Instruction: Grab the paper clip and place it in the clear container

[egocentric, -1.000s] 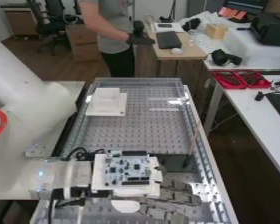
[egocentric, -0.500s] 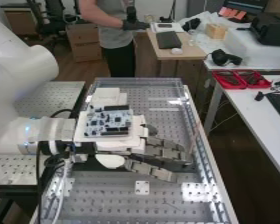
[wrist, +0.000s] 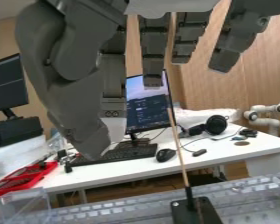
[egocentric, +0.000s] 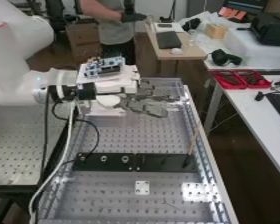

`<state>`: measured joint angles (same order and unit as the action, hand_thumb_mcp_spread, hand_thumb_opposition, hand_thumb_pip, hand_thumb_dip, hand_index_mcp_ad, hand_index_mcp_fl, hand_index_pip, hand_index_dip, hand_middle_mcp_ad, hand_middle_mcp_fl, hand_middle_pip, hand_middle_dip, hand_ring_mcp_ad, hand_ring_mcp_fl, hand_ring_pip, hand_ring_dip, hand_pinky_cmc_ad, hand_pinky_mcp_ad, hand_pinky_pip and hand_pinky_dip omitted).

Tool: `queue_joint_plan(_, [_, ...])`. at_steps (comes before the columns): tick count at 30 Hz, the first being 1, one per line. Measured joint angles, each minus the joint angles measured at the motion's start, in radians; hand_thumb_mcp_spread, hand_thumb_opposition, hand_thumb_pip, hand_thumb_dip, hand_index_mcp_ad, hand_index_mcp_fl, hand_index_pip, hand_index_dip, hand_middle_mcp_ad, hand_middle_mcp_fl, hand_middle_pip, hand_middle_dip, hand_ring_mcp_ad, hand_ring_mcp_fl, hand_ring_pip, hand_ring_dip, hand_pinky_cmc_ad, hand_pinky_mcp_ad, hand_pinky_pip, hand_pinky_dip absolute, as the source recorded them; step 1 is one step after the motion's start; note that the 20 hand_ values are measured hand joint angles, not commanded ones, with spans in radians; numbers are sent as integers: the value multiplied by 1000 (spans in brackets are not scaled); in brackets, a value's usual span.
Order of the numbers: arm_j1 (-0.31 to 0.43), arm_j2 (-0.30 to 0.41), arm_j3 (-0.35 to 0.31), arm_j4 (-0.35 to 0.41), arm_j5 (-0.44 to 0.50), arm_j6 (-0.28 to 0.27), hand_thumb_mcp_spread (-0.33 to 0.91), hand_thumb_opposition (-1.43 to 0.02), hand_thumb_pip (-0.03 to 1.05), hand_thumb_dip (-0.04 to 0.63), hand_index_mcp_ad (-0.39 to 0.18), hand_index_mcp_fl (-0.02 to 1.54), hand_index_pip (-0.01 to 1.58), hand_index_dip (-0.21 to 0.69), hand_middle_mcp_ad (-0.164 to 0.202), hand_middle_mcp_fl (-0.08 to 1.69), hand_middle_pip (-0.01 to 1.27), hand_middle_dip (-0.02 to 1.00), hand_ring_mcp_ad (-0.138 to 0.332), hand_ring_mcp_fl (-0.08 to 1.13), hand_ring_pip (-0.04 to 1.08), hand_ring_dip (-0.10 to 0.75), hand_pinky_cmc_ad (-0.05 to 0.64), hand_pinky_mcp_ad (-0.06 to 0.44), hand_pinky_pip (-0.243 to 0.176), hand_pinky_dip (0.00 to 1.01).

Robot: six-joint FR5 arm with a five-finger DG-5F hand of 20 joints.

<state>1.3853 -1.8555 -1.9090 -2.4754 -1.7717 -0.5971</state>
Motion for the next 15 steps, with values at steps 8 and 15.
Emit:
queue_joint_plan(8, [97,57,-60,37,82,10,473,-939,600,250,-162,614,1429,80,73,283,124,222,101,14,106,99,302,262,0,190])
queue_joint_plan(15, [158,73,-78,70,120,31,468,-941,597,250,-159,641,1412,80,75,283,124,222,101,14,106,99,298,262,0,190])
